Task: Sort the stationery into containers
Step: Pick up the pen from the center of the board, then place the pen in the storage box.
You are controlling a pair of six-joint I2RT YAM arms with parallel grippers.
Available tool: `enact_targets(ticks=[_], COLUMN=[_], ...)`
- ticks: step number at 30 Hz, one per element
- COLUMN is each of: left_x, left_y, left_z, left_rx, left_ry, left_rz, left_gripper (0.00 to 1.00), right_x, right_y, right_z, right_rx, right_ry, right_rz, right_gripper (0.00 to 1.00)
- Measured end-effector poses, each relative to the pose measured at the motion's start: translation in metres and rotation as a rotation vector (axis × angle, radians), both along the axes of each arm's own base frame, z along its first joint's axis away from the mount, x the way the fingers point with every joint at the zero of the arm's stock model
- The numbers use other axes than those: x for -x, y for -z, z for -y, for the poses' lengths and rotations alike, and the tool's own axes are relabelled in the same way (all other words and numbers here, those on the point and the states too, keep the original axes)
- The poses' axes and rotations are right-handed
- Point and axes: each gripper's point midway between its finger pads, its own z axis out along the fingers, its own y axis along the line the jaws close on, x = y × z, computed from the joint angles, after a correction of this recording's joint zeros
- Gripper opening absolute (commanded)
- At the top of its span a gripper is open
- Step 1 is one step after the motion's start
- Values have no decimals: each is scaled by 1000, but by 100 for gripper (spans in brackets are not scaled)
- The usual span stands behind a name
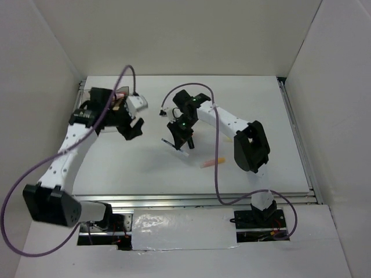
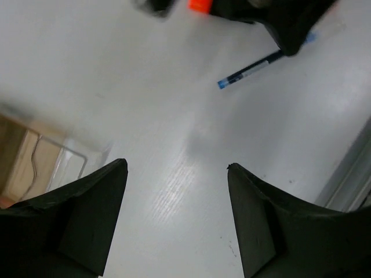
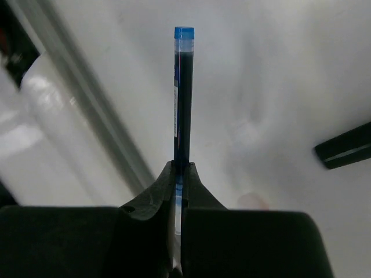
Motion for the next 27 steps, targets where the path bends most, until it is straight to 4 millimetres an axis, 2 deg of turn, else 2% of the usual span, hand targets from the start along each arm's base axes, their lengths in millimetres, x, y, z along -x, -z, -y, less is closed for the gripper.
enact_targets(ticks=[3,4,7,10,13,17,20,24,27], left_x=[51,67,94,114,134,163,169,169,171], left_y=[-3,-6,-13,-10,8,32,39,42,44], left_z=[34,40,60,82,102,119,124,126,129], left_rx=[-95,-120,-167,-198,-240,-291,-298,-300,-302], left_ry=[184,227,336,444,533,634,650,637,651], left_rz=[123,163,241,258,242,209,186,168,163], left_gripper=[79,78,79,82,82,75,73,62,61], right_x=[43,55,91,111,121,127,135,147,152], right_y=[-23,-25,-21,-17,-20,-24,-23,-21,-22], right_z=[13,19,35,44,44,41,42,45,43], right_rx=[-70,-80,-94,-115,-161,-220,-240,-248,-256], right_ry=[-118,-146,-227,-285,-332,-369,-384,-400,-413], right_rz=[-74,-100,-216,-288,-315,-328,-353,-385,-390], right_gripper=[0,0,0,0,0,0,0,0,0])
